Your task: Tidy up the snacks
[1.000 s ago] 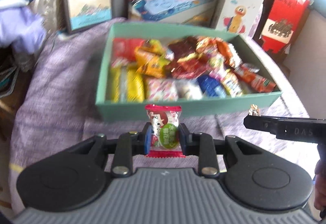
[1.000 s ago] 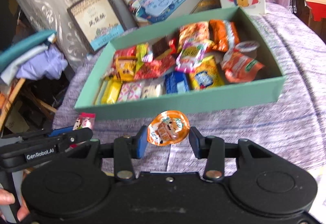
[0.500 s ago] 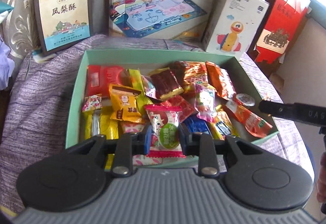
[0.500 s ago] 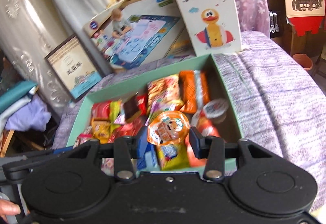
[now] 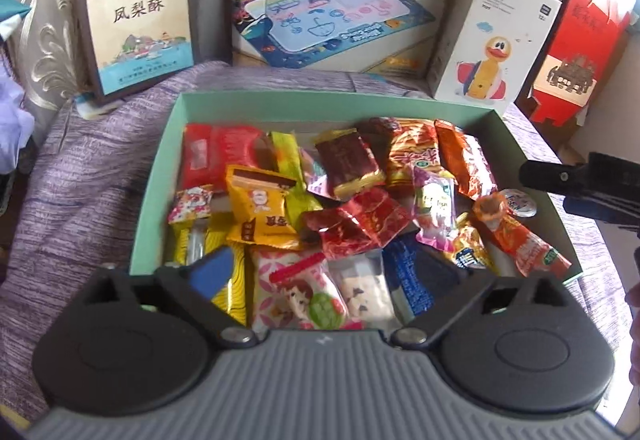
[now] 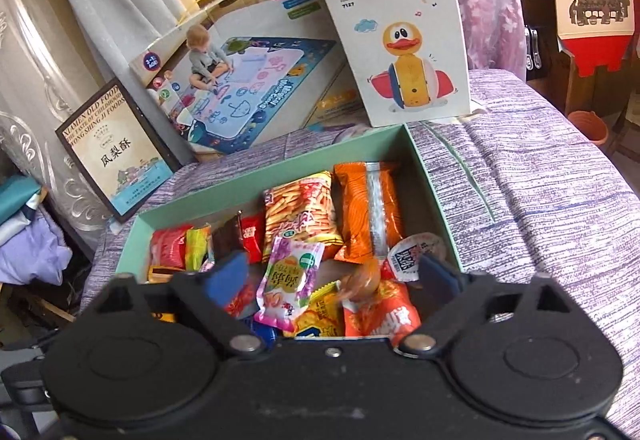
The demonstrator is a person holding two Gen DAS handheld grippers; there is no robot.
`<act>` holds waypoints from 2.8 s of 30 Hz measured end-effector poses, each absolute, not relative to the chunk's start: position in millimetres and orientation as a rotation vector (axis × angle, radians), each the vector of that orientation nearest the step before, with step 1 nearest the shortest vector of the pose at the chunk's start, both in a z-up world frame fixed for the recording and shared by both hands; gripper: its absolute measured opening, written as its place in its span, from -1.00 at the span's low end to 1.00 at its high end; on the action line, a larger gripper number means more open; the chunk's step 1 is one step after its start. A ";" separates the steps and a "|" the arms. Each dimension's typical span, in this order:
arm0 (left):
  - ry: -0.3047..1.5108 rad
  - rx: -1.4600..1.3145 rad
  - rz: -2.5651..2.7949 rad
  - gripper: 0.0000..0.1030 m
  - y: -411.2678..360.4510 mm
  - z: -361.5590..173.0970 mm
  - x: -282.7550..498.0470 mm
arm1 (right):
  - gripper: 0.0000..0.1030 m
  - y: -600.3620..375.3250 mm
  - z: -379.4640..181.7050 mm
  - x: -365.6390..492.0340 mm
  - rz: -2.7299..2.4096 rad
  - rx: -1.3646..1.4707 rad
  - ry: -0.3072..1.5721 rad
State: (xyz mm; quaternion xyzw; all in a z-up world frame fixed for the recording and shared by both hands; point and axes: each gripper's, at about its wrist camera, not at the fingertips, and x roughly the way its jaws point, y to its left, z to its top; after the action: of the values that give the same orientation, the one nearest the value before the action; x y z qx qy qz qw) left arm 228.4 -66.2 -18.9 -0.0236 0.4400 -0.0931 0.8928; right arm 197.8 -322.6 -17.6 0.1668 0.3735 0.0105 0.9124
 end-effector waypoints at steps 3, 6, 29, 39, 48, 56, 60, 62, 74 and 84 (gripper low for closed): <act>0.931 -0.055 -0.192 0.99 -65.0 -20.5 228.3 | 1.00 -318.9 -17.9 194.2 0.023 0.334 0.778; 0.937 -0.057 -0.194 1.00 -64.9 -20.7 224.6 | 1.00 -314.0 -16.6 188.9 0.032 0.321 0.788; 0.840 -0.024 -0.208 1.00 -57.8 27.0 146.8 | 1.00 -288.2 25.4 95.9 0.083 0.309 0.769; 0.828 -0.037 -0.151 1.00 -34.8 27.6 110.2 | 1.00 -279.5 27.4 53.4 0.079 0.256 0.788; 0.834 -0.061 -0.112 1.00 -15.6 16.9 88.2 | 1.00 -270.3 20.8 31.9 0.086 0.183 0.810; 0.846 -0.012 -0.078 1.00 -15.4 1.4 78.6 | 1.00 -263.5 2.8 26.5 0.067 0.113 0.869; 0.860 -0.023 -0.073 1.00 -13.9 -8.7 76.2 | 1.00 -262.5 -9.4 26.5 0.048 0.097 0.903; 0.871 -0.025 -0.061 1.00 -12.9 -14.3 76.5 | 1.00 -262.7 -16.4 27.9 0.043 0.090 0.920; 0.910 0.013 0.011 1.00 -3.6 -37.6 81.1 | 1.00 -269.3 -45.8 35.1 -0.016 0.100 0.999; 0.904 0.043 0.021 1.00 -5.6 -36.3 97.4 | 1.00 -269.9 -42.3 45.4 -0.024 0.059 0.998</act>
State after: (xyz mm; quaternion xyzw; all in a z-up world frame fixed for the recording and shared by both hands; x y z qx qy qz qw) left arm 97.4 -5.6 -36.3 0.0207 0.4368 0.0102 0.8993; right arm 45.4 -269.9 -42.3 0.0285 0.4784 -0.0115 0.8776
